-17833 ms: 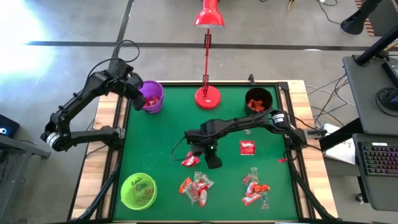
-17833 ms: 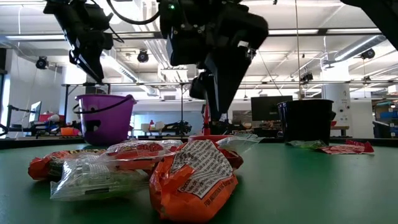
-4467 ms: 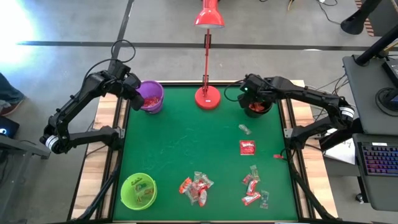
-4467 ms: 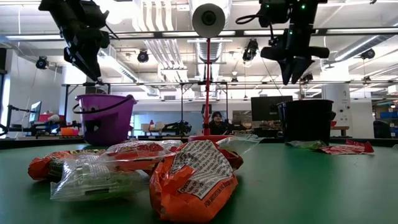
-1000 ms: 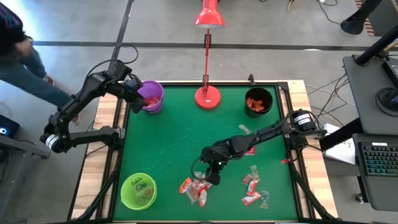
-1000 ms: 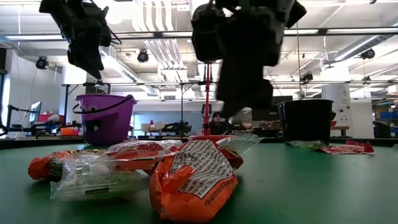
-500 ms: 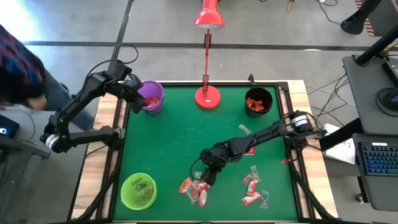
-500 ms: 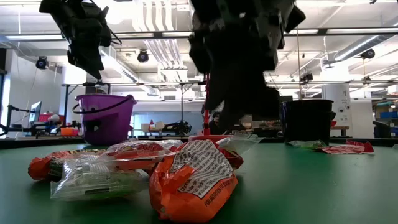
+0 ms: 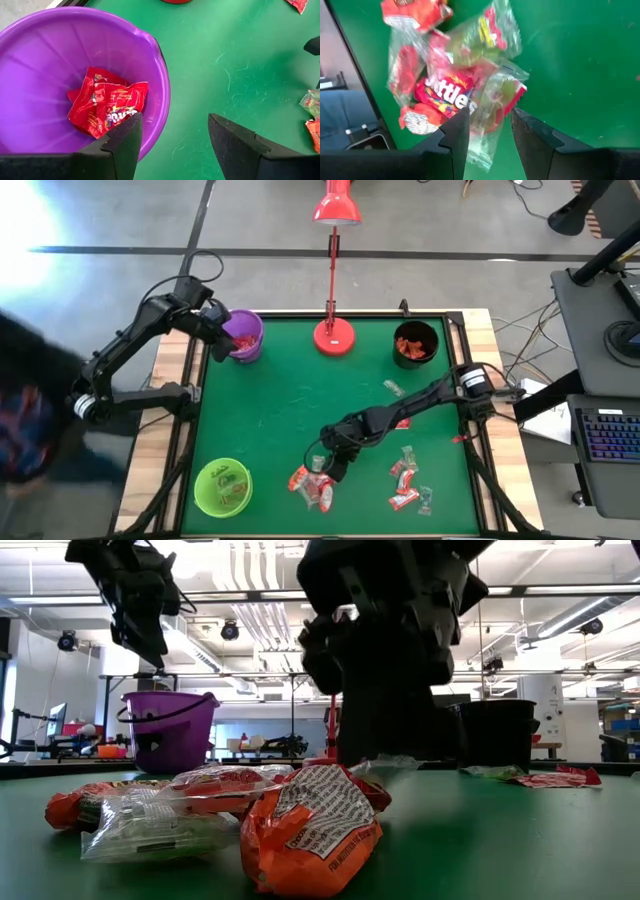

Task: Sort candy
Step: Put the green gummy into the light green bucket

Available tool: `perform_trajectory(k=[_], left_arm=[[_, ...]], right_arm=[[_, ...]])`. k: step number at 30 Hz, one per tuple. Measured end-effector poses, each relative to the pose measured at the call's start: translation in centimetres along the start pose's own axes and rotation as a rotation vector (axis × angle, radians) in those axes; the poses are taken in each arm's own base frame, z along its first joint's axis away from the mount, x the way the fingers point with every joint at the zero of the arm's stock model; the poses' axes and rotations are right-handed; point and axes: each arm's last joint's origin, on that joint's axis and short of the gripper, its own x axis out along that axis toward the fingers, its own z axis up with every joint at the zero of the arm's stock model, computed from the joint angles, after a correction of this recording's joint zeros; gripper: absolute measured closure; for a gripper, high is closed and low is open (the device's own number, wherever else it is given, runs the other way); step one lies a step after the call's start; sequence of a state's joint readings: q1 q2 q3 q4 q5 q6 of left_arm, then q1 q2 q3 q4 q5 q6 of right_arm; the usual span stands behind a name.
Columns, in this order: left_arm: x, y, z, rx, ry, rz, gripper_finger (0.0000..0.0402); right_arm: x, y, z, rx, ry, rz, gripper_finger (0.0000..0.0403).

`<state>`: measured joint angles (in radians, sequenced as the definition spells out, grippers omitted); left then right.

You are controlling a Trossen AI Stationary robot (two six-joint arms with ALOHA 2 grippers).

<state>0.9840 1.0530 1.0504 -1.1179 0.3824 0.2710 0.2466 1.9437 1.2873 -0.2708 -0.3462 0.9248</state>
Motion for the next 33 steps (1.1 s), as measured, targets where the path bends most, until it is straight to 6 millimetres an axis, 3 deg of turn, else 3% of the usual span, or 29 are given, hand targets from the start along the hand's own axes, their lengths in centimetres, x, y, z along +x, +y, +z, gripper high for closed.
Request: perform_trajectory(k=[10,19,24,28,33], left_arm=[[1.4,0.8,0.6,-0.021,0.051,-0.014,0.0193],[1.9,0.9,0.5,-0.033,0.092,-0.027,0.0193],[1.3,0.5,0.2,-0.028,0.077,-0.057,0.0193],[0.9,0.0,0.0,-0.015,0.052,-0.137,0.0193],[0.6,-0.4,-0.1,-0.007,0.024,-0.205,0.0193]], right_arm=[[1.2,-0.5,-0.1,0.004,0.033,0.007,0.0272],[1.7,-0.5,0.1,0.014,0.042,0.008,0.0383],[0.1,0.9,0.8,-0.015,0.007,0.035,0.0392],[-2.4,2.4,1.7,-0.064,-0.031,0.047,0.0394],[-4.8,2.9,3.1,-0.089,-0.085,-0.035,0.0394]])
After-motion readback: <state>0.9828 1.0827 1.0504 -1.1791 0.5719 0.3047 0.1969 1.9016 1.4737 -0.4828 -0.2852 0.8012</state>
